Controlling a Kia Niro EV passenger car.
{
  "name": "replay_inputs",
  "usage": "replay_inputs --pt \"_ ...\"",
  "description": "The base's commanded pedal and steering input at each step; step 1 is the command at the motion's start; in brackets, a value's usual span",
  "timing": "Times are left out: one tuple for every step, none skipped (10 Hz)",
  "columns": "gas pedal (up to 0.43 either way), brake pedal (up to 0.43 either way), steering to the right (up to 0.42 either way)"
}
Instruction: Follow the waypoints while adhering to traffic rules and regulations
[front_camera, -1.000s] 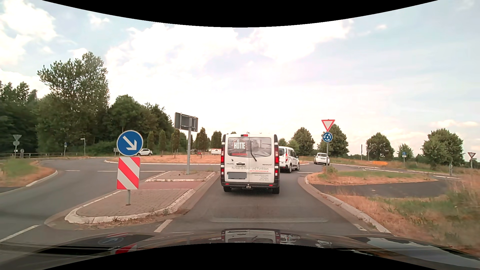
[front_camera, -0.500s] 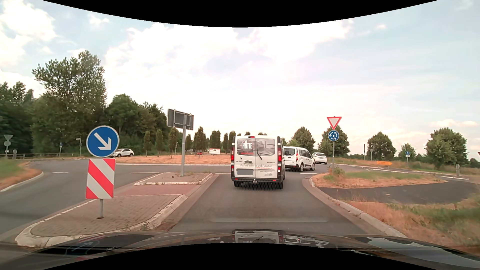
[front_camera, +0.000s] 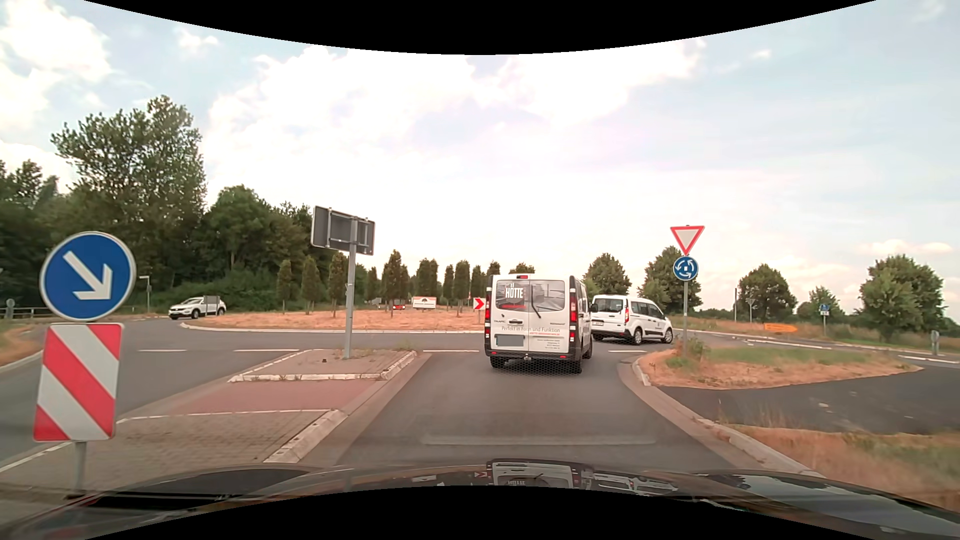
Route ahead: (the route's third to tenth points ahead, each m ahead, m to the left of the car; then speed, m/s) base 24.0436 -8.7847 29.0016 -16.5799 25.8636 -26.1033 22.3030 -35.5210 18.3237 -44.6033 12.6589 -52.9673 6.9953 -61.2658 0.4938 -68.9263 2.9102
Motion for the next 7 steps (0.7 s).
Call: replay_inputs --pt "0.138 0.0 0.016" --pt "0.11 0.0 0.021" --pt "0.02 0.0 0.024" --pt "0.0 0.0 0.024" --pt "0.0 0.0 0.024" --pt "0.0 0.0 0.024" --pt "0.0 0.0 0.026"
